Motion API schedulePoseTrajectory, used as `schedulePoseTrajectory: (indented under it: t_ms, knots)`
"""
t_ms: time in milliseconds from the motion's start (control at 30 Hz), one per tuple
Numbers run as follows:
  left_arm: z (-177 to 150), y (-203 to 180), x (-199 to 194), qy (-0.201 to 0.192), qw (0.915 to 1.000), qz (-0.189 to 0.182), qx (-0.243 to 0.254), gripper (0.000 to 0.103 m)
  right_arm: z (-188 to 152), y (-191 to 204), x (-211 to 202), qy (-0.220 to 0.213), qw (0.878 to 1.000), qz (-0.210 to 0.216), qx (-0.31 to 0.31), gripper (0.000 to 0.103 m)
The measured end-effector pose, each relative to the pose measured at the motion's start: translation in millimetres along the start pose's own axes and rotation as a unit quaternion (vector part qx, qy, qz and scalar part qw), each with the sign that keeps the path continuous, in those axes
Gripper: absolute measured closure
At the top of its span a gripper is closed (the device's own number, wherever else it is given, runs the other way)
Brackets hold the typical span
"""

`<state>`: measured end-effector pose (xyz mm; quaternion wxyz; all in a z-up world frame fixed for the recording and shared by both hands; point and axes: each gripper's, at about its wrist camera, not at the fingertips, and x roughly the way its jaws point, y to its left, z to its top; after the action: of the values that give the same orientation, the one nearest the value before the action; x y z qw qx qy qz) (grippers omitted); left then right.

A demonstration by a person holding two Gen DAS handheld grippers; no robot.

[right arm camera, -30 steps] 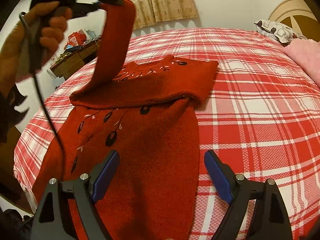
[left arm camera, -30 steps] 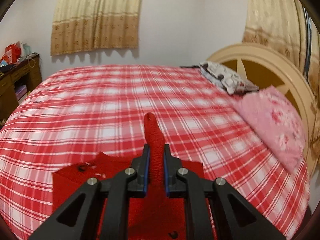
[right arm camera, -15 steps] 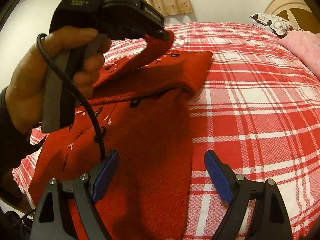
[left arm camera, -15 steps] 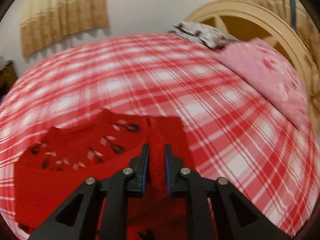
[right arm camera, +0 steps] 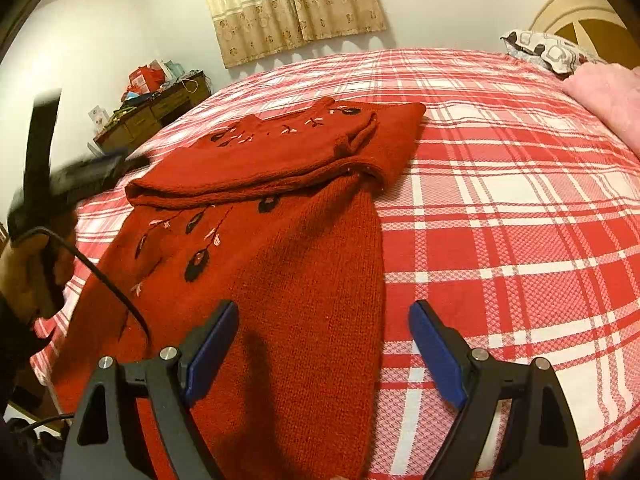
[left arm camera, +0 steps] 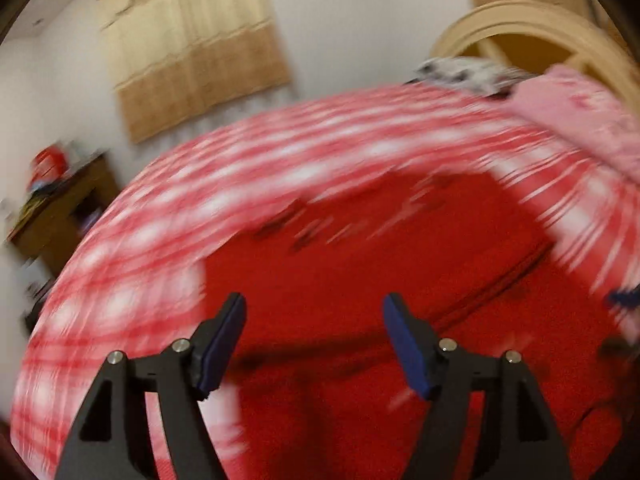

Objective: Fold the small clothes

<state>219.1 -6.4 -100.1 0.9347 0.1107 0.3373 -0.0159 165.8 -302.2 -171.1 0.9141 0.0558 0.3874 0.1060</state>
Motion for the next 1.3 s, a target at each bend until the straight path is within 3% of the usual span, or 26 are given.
schedulePoseTrajectory:
  t_ms: [133,300,333,400,433,467,533,567,700,767,833,900,967,1133,1267,1300]
  knots:
    - [-28.9,39.7,16.8,0.047,0.9974,0.012,-0.052,0.030,-0.8,2.4,1.4,-0.002,1.000,-0.004,-0.006,0.013]
    - [-20.7,36.7,27.8,0.030,0.9954,-0.016,-0.090,0.029,-3.2,3.6,0.3,-0.010,1.000,-0.012,-0.007,0.013]
    - [-15.0,33.3,32.1,0.025,0.9954,-0.011,-0.092,0.022,-4.4,3.8,-0.8,-0.013,1.000,-0.015,-0.006,0.013]
    - [-16.5,37.9,43.7,0.037,0.9951,0.032,-0.086,0.013,-6.0,3.3,-3.0,-0.017,1.000,-0.019,-0.003,0.013]
    - [-16.6,39.9,55.9,0.056,0.9924,0.078,-0.077,0.013,-6.3,2.9,-5.2,-0.018,1.000,-0.020,0.000,0.013]
    - [-19.2,48.5,61.4,0.068,0.9899,0.091,-0.086,0.012,-6.4,2.4,-7.6,-0.020,1.000,-0.020,0.003,0.013]
    - [-25.8,74.5,63.6,0.079,0.9835,0.060,-0.151,0.008,-5.0,3.7,-18.3,-0.024,1.000,-0.018,0.009,0.013]
    - [-28.4,82.1,63.2,0.082,0.9808,0.070,-0.163,0.005,-3.2,4.0,-20.9,-0.023,1.000,-0.017,0.008,0.013]
    - [-29.3,82.2,66.2,0.082,0.9816,0.063,-0.161,0.002,21.7,9.4,-26.2,-0.010,0.999,-0.037,-0.017,0.013]
    - [-29.8,81.2,67.5,0.083,0.9820,0.062,-0.158,0.002,57.0,1.6,-22.4,-0.004,1.000,-0.028,0.008,0.013]
    - [-30.6,83.4,69.4,0.087,0.9814,0.055,-0.162,0.001,67.3,-2.7,-19.0,-0.001,1.000,-0.021,0.020,0.014]
    - [-33.1,83.3,68.9,0.087,0.9809,0.052,-0.166,0.001,98.5,-10.4,-0.3,0.008,0.999,-0.010,0.042,0.031]
    - [-33.0,84.0,68.4,0.085,0.9809,0.051,-0.167,0.001,104.8,-9.7,7.0,0.015,0.999,-0.010,0.044,0.046]
    - [-33.7,82.0,68.7,0.086,0.9812,0.055,-0.164,0.000,123.7,-0.1,55.3,0.050,0.998,-0.016,0.038,0.057]
    - [-33.9,82.8,69.0,0.086,0.9808,0.052,-0.167,0.000,124.9,-3.7,84.6,0.072,0.995,-0.054,0.045,0.089]
    - [-33.7,82.9,69.0,0.087,0.9807,0.052,-0.167,0.000,123.7,-6.2,84.2,0.068,0.995,-0.054,0.048,0.089]
